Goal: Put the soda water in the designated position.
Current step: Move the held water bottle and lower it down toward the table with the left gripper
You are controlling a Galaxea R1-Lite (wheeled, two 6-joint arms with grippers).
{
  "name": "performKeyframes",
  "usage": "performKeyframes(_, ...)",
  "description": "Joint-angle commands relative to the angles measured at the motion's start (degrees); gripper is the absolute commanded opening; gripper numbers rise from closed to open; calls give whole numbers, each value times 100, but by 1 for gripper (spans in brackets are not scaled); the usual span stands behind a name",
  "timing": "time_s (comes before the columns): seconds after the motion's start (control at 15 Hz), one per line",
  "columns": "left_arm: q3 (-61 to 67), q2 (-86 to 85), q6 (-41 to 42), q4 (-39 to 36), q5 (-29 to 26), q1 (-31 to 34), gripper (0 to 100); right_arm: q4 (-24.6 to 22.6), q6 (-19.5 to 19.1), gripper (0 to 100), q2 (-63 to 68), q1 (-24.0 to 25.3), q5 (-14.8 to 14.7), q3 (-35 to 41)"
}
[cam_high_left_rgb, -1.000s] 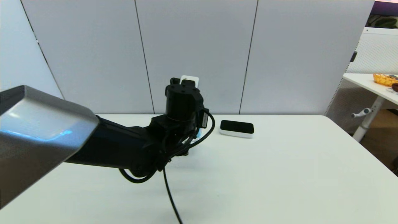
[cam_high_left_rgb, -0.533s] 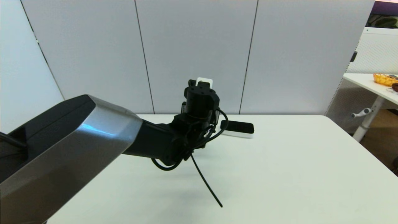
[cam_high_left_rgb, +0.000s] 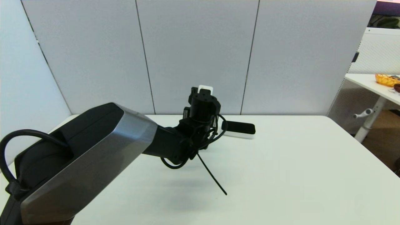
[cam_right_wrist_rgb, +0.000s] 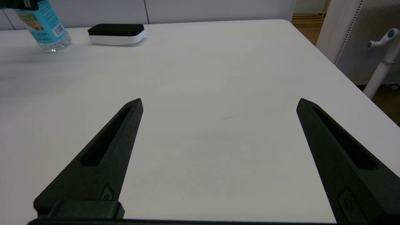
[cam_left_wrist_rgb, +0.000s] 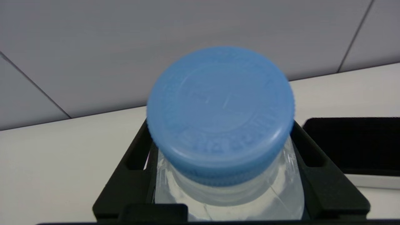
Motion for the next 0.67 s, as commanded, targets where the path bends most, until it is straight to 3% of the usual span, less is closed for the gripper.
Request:
performKeyframes(0.07,10,41,-10,8,38,59,0,-2,0,100,-1,0,-2,-1)
performKeyframes(0.67,54,-38,-116,254,126,121,0,-2,0,100,-1,0,-2,-1)
